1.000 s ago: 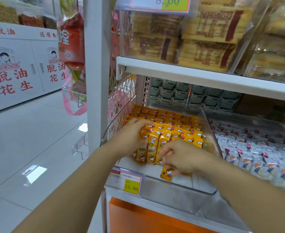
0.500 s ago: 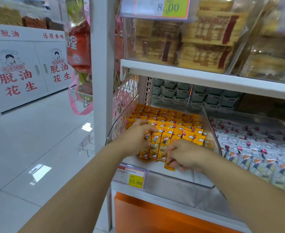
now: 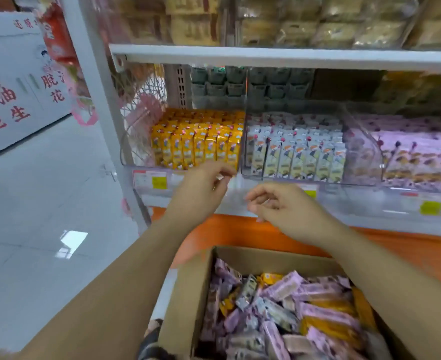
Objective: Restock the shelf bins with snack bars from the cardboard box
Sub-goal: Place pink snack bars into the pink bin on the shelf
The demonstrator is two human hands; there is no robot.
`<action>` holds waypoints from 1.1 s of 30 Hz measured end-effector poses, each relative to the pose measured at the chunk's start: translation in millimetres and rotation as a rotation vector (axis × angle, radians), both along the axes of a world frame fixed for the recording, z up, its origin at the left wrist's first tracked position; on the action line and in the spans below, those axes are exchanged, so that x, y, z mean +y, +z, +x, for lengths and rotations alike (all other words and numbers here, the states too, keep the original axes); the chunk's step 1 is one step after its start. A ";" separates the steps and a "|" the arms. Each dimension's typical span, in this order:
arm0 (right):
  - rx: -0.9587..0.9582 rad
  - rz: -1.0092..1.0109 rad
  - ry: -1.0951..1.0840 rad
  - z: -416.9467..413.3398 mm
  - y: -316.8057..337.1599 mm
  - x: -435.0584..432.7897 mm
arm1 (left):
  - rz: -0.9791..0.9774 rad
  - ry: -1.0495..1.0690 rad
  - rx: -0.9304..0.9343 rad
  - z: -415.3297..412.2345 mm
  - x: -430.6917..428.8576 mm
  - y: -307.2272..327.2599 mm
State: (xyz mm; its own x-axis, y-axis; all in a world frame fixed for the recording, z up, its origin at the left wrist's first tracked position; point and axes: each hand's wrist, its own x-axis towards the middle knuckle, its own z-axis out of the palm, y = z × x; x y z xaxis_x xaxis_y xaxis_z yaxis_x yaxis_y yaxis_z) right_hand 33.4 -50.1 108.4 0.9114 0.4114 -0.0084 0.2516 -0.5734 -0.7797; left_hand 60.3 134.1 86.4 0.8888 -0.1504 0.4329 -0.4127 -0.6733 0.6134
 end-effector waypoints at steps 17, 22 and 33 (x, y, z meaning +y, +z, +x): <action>0.323 -0.810 -0.101 -56.0 -174.4 -179.1 | 0.419 -0.310 0.759 -73.3 -114.0 -193.3; 0.465 -0.788 -0.023 -67.4 -177.6 -193.0 | 0.423 -0.499 0.845 -65.4 -156.3 -198.2; 0.337 -0.555 -0.172 -52.0 -189.3 -208.5 | 0.683 -0.622 0.787 -57.5 -188.4 -222.3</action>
